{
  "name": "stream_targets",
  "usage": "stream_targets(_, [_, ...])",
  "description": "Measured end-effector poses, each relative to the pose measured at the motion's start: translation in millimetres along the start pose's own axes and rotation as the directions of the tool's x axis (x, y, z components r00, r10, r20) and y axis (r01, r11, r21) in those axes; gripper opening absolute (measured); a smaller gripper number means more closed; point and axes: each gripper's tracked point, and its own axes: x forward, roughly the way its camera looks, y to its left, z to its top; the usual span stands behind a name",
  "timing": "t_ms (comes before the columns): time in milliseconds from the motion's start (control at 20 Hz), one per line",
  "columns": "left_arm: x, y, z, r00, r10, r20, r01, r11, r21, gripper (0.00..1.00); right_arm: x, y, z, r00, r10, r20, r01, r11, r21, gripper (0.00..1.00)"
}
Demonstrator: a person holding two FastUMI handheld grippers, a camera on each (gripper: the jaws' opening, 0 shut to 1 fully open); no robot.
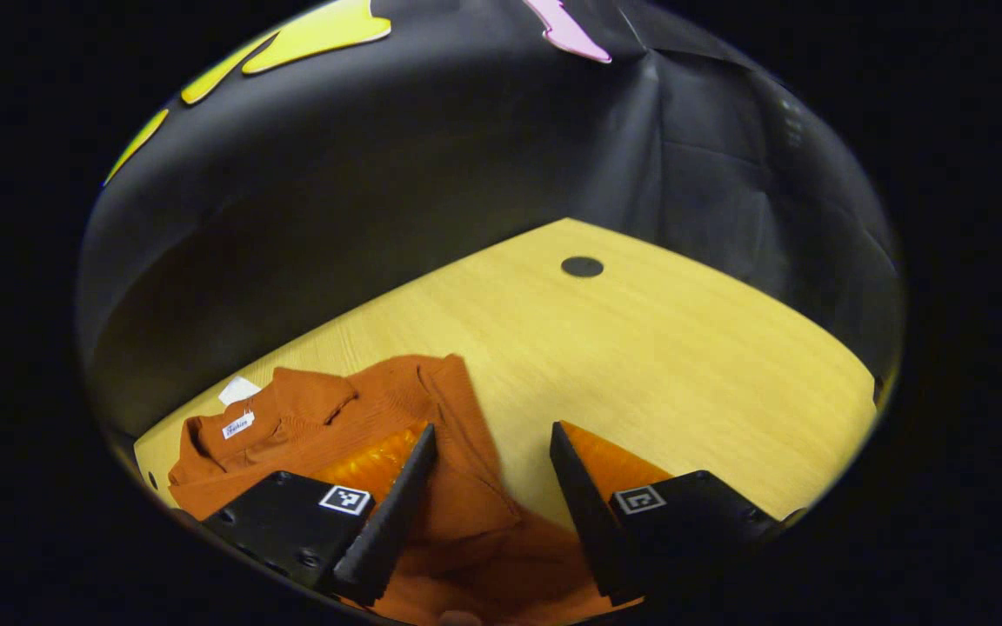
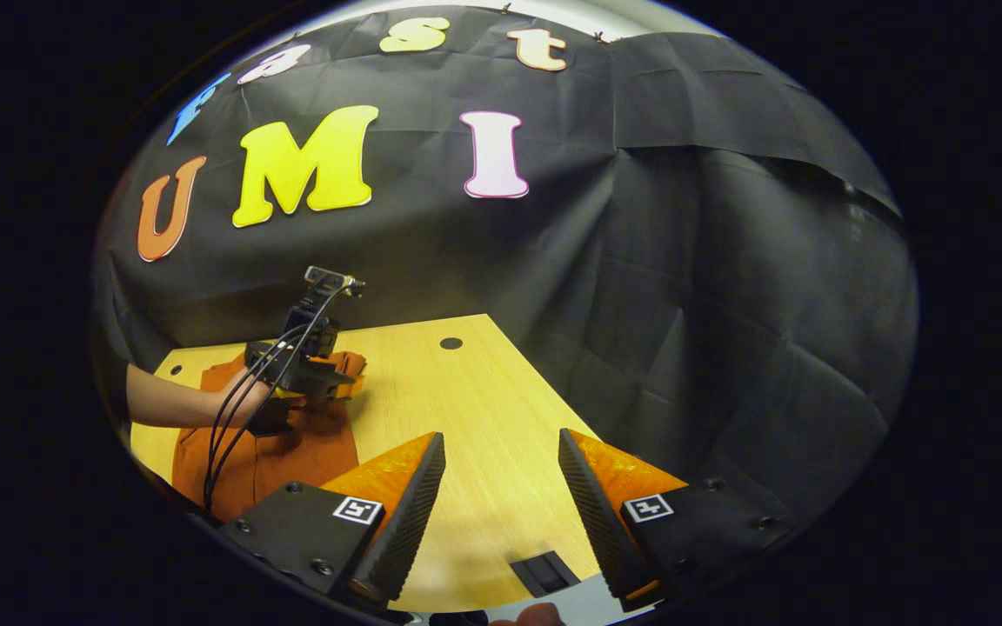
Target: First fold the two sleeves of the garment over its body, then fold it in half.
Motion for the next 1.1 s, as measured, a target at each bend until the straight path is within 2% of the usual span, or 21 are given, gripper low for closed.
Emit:
stream_targets(100, [-18, -6, 18, 0.999, 0.003, 0.045, -0.002, 1.0, -0.013, 0.88, 2, 9, 7, 1.0, 0.018, 0.018, -0.017, 1.0, -0.009, 0.85])
stream_targets(300, [-75, 16, 51, 0.984, 0.074, 0.159, -0.06, 0.994, -0.09, 0.93, 9, 37, 32, 0.994, 0.075, 0.075, -0.073, 0.997, -0.035, 0.84])
stream_targets(500, [-166, 65, 90, 0.943, 0.209, 0.259, -0.162, 0.968, -0.191, 0.99, 14, 84, 71, 0.974, 0.174, 0.148, -0.166, 0.984, -0.066, 0.85])
stream_targets(650, [-246, 104, 113, 0.89, 0.308, 0.337, -0.228, 0.939, -0.258, 0.99, 10, 138, 117, 0.931, 0.277, 0.237, -0.264, 0.961, -0.087, 0.85])
stream_targets(750, [-301, 130, 120, 0.847, 0.372, 0.381, -0.272, 0.917, -0.291, 0.99, 3, 172, 147, 0.893, 0.336, 0.3, -0.323, 0.942, -0.094, 0.86])
stream_targets(900, [-389, 145, 132, 0.781, 0.457, 0.426, -0.325, 0.88, -0.347, 0.99, -16, 214, 179, 0.832, 0.404, 0.379, -0.384, 0.914, -0.132, 0.85])
stream_targets(1000, [-422, 158, 129, 0.749, 0.497, 0.437, -0.346, 0.857, -0.381, 0.98, -30, 236, 191, 0.793, 0.443, 0.418, -0.422, 0.894, -0.148, 0.84])
stream_targets(1100, [-445, 172, 121, 0.726, 0.531, 0.437, -0.366, 0.837, -0.407, 0.98, -40, 248, 197, 0.77, 0.462, 0.44, -0.433, 0.885, -0.172, 0.85])
